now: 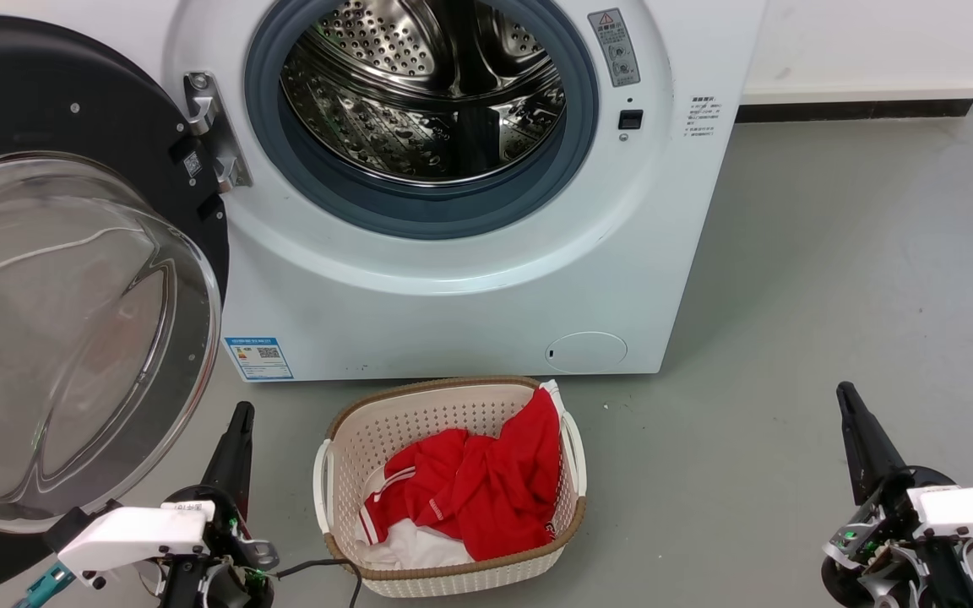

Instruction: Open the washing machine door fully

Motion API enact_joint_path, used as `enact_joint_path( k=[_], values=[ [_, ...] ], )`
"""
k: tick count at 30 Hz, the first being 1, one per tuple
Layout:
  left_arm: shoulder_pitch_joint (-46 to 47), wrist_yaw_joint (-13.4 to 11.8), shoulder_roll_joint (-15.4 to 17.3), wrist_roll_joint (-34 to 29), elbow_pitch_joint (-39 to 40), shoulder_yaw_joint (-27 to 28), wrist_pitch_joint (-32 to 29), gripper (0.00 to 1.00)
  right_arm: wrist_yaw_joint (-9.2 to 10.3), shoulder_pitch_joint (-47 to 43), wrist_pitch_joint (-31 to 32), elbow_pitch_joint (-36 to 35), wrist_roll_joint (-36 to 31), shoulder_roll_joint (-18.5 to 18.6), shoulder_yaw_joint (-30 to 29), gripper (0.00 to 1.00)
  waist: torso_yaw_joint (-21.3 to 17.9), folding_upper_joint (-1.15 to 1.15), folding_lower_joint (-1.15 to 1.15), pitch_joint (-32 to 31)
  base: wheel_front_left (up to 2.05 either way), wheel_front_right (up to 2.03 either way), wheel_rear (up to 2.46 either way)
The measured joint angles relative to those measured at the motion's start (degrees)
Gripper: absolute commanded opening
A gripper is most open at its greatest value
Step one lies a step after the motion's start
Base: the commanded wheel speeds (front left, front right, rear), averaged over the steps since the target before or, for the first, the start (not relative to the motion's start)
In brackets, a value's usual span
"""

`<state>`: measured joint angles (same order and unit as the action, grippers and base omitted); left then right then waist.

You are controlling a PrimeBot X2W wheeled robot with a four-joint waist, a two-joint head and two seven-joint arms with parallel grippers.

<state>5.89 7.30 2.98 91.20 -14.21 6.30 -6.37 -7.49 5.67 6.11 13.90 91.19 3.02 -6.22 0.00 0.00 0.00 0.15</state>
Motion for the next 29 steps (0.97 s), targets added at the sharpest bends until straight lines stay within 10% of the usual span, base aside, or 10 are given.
enact_joint_path(
  k=[29],
  values=[
    [0.09, 0.2, -0.13, 1.16, 0.03, 0.24, -0.2, 0.0, 0.0, 0.24, 0.33, 0.13, 1.2, 0.0, -0.18, 0.0, 0.0, 0.0, 0.0, 0.03, 0.0, 0.0, 0.0]
  ],
)
